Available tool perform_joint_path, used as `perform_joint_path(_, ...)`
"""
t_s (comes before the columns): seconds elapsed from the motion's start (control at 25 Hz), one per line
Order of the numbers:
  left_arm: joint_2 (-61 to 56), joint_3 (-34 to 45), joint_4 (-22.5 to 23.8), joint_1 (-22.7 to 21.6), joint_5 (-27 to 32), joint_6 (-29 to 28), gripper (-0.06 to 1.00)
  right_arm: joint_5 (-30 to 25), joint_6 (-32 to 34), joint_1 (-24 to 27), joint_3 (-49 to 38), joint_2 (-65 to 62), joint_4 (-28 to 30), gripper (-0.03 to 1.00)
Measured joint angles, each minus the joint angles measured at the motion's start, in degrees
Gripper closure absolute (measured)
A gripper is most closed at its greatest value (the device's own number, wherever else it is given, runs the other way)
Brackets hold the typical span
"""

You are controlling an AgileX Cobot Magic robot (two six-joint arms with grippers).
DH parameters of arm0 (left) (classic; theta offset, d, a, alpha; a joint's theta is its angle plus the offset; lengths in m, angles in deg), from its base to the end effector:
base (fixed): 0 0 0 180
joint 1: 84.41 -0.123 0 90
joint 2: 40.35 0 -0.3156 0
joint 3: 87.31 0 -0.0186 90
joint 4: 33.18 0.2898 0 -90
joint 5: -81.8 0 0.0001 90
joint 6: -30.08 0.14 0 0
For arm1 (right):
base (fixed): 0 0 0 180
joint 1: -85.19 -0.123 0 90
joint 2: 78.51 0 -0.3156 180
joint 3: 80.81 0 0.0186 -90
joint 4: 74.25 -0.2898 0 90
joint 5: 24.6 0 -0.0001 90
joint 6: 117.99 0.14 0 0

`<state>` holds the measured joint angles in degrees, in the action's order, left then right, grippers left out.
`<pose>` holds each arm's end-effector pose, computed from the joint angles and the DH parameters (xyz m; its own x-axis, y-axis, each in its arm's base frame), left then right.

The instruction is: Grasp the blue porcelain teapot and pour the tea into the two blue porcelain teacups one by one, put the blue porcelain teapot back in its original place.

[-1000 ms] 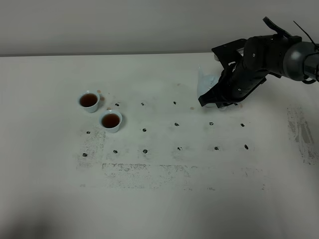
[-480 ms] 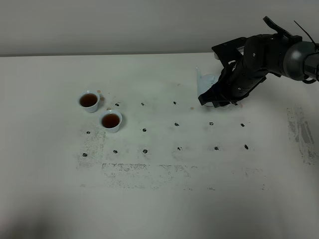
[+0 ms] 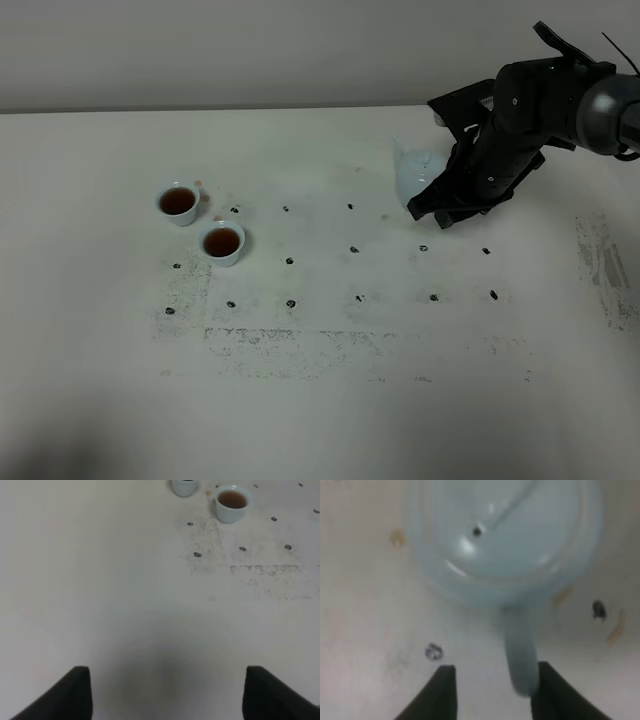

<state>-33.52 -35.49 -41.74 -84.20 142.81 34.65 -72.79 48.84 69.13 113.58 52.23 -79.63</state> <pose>0.0453 -0.0184 0.2590 -0.4899 0.0087 -0.8717 0.1205 0.9910 -0.0578 0.4887 0.1509 0.1156 -0.8638 -0.4214 -0.2761 -0.4439 0.8958 0.0217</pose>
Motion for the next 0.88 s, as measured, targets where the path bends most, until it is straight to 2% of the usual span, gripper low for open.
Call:
perform_joint_path(0.28,0.00,0.00,0.00,0.00,0.00,0.00,0.34,-5.43,1.10,0.33,0.00,-5.37,1.71,0.63)
perform_joint_path(0.52,0.00,0.00,0.00,0.00,0.00,0.00,0.34,-12.96,5.26,4.49,-1.14,-12.84,4.89,0.63)
perform_joint_path(0.68,0.00,0.00,0.00,0.00,0.00,0.00,0.34,-12.91,6.16,9.63,-8.62,-21.14,5.76,0.63)
perform_joint_path(0.88,0.00,0.00,0.00,0.00,0.00,0.00,0.34,-10.85,6.22,17.38,-22.32,-35.23,6.02,0.63)
